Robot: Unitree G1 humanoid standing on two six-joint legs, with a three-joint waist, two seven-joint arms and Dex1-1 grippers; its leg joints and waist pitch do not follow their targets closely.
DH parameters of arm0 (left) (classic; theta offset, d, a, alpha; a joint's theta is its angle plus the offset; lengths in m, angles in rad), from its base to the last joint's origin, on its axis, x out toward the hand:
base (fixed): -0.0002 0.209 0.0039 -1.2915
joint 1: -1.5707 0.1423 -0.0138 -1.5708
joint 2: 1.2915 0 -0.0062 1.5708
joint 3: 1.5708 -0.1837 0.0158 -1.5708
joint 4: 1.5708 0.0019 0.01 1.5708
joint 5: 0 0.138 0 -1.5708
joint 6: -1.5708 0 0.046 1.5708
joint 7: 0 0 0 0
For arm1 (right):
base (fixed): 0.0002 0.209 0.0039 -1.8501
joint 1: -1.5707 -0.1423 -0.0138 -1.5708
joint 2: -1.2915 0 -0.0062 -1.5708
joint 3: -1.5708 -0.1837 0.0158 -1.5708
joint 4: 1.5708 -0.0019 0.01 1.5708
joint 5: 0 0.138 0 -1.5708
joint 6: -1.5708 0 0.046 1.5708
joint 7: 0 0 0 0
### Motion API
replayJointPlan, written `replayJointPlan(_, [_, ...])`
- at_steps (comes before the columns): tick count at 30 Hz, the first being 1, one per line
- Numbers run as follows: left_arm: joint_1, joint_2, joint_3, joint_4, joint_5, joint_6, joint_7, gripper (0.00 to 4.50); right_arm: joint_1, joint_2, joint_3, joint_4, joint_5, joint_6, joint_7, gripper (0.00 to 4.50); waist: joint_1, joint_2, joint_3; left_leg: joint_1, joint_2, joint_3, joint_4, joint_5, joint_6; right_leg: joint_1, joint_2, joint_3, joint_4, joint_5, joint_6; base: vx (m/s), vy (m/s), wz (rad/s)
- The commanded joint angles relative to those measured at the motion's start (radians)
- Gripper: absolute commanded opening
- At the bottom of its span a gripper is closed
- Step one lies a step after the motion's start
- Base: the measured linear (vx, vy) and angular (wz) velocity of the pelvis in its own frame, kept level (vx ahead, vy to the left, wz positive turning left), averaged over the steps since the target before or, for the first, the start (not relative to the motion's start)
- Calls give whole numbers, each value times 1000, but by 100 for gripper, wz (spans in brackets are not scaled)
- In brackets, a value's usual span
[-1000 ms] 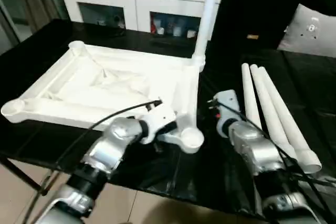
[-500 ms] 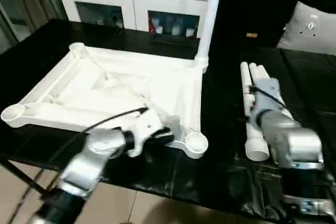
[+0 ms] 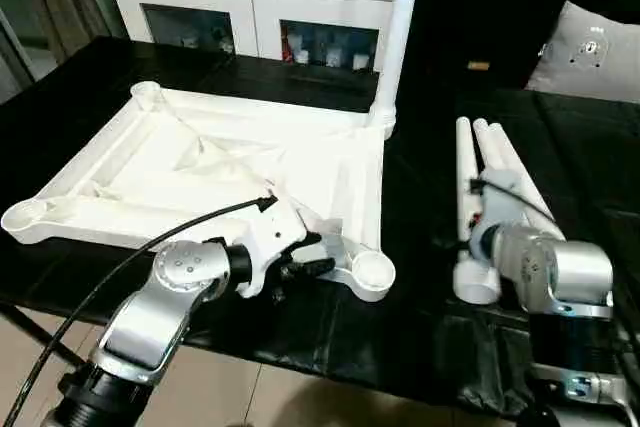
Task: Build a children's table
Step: Pick table leg
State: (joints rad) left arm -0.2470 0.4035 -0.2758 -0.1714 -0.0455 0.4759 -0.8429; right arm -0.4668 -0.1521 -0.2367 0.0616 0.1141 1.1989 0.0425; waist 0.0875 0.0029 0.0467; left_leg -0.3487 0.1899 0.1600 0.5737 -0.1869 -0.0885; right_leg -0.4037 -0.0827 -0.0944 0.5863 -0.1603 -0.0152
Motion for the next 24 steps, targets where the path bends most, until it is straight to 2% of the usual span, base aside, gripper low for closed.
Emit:
replayJointPlan(1, [4,1,-10,-25,-6,18,6,267,-6,0,-26,13,19,27,-2,412,1,-1,-58,2,27,0,-68,-179,-24,53,-55,53,-62,-276,-117,0,0,0])
replayJointPlan(3, [6,2,-14,-30,-4,22,9,287,-9,2,-34,25,29,41,3,385,2,-4,-58,3,25,0,-68,-189,-27,52,-55,53,-67,-310,-100,0,0,0])
replayJointPlan(7, [5,6,-22,-42,-7,37,14,324,-11,2,-34,37,30,59,15,354,3,-2,-57,3,23,-1,-68,-194,-30,51,-55,52,-70,-343,-81,0,0,0])
replayJointPlan(13, [8,3,-32,-52,-1,45,23,364,-6,7,-45,33,45,86,17,307,3,-5,-59,1,23,-2,-67,-185,-29,51,-55,52,-69,-342,-75,0,0,0])
replayJointPlan(14, [9,3,-33,-54,-2,47,24,369,-5,7,-45,33,46,86,17,286,3,-6,-59,2,24,-1,-67,-185,-30,51,-55,52,-68,-342,-75,0,0,0])
replayJointPlan(18, [3,10,-39,-41,6,38,26,406,-12,5,-46,54,46,75,20,254,3,-2,-57,2,22,-2,-67,-200,-32,49,-55,51,-71,-367,-69,0,0,0])
replayJointPlan(19, [-3,11,-40,-34,8,34,27,409,-14,6,-48,59,45,70,20,247,3,-4,-58,2,21,-2,-67,-203,-32,49,-55,50,-73,-374,-66,0,0,0])
replayJointPlan(20, [-8,11,-39,-31,7,34,26,412,-16,8,-49,60,46,67,20,240,4,2,-58,2,21,-2,-66,-205,-33,48,-55,50,-73,-376,-66,0,0,0])
replayJointPlan(21, [-11,12,-38,-30,7,35,26,418,-17,8,-50,59,46,67,19,231,3,1,-58,3,20,-2,-66,-209,-35,48,-54,50,-75,-379,-63,0,0,0])
replayJointPlan(22, [-23,8,-35,-22,4,32,26,429,-20,8,-51,58,49,65,20,219,4,7,-58,3,20,-3,-66,-210,-36,48,-54,50,-74,-376,-64,0,0,0])
replayJointPlan(24, [-30,5,-35,-16,2,28,27,448,-21,7,-51,60,52,62,20,205,4,3,-59,4,20,-3,-66,-212,-37,49,-52,49,-74,-367,-64,0,0,0])
